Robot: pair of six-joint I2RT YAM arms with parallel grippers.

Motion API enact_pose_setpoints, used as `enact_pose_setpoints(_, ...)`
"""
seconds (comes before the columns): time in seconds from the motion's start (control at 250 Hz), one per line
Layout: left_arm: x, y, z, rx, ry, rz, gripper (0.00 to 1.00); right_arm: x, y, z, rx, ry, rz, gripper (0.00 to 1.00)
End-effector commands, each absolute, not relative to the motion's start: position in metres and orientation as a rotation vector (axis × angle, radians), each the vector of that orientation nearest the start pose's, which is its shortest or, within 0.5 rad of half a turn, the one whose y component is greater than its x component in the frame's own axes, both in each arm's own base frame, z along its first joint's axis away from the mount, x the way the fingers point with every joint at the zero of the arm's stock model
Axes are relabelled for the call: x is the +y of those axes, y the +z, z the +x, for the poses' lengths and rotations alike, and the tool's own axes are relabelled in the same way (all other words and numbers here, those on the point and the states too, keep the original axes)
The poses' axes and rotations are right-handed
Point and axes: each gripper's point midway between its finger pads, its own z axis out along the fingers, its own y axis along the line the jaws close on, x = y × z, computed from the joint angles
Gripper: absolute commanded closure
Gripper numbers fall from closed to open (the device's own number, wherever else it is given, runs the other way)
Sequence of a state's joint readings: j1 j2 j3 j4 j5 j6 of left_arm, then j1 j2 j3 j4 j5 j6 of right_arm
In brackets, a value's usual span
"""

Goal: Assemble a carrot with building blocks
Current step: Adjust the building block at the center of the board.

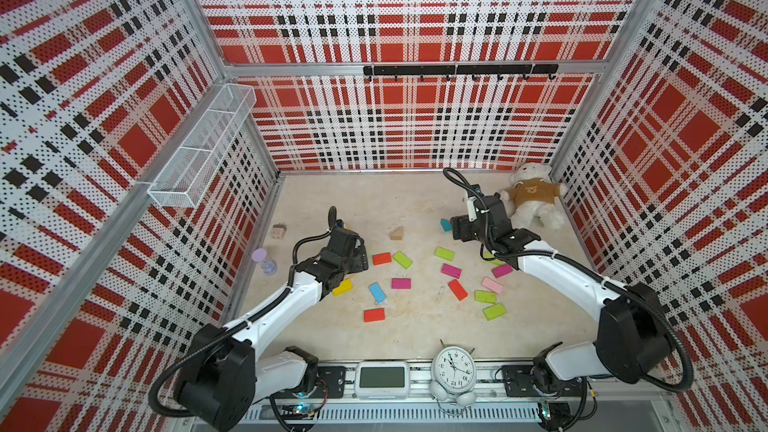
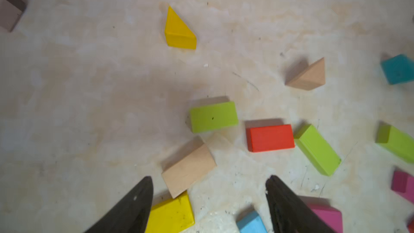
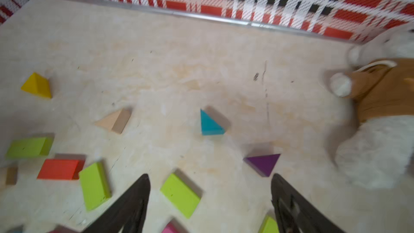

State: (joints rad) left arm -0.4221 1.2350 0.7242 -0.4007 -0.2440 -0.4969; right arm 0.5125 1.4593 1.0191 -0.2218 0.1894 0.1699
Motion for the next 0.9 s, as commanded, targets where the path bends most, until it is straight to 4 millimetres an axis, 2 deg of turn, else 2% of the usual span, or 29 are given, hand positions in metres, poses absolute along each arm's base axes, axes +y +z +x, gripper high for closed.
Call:
enact_pose_setpoints(0.0, -0.100, 0.102, 0.314, 2.502, -0.087, -0.183, 0.20, 0.216, 0.178, 0.383, 2.238, 0.320, -0.306, 0.17)
enact_pose_setpoints(0.136, -0.105, 0.088, 0.325, 2.563, -0.036, -0.133, 0.21, 0.244, 0.169, 0.376, 2.255, 0.406, -0.348, 0.19)
enact_pose_setpoints(0.264, -0.107, 0.079, 0.338, 2.584, -0.015, -0.117, 0.23, 0.257, 0.160, 0.374, 2.277, 0.464, -0.353, 0.20)
enact_pose_setpoints(0.496, -0.102, 0.063, 0.357, 2.614, -0.034, -0.158, 0.25, 0.261, 0.153, 0.376, 2.296, 0.471, -0.348, 0.20)
enact_pose_setpoints(0.896, -0.117, 0.047, 0.380, 2.652, -0.061, -0.098, 0.20, 0.264, 0.148, 0.381, 2.313, 0.464, -0.337, 0.20)
